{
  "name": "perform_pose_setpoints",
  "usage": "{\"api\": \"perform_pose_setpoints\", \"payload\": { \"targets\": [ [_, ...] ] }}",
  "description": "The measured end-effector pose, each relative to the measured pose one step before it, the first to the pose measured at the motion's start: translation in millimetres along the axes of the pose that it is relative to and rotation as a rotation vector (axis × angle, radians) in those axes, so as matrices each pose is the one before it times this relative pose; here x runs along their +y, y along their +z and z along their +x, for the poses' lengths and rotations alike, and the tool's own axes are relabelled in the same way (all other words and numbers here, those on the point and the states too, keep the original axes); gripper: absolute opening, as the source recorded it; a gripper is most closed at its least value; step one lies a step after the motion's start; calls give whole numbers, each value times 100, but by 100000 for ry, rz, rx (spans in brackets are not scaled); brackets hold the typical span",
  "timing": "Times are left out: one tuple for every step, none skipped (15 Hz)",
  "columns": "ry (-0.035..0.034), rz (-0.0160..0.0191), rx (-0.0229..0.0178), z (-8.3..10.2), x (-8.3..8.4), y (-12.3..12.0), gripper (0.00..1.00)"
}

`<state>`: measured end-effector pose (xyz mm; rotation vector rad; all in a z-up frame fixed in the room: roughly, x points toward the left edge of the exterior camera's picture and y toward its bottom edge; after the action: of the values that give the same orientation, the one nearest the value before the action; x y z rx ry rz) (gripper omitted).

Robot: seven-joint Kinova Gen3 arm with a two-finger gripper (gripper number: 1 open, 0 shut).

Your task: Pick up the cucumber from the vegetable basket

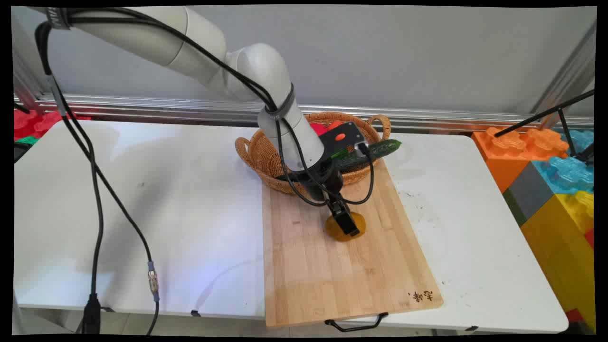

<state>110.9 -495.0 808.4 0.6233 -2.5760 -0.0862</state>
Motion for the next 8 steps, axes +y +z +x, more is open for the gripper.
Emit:
{"api": "perform_pose_setpoints", "payload": {
  "targets": [
    [642,109,808,377,-28,-424,100],
    [921,257,1318,527,-171,-636,100],
    [959,373,1167,458,-230,-683,100],
    [860,959,1522,493,-512,-936,100],
    [454,629,735,280,-382,-571,100],
    [235,1162,828,249,-650,-868,100],
    [-319,1202,364,53,-708,-878,100],
    [-670,1529,-75,-63,-1104,-1056,100]
  ]
}}
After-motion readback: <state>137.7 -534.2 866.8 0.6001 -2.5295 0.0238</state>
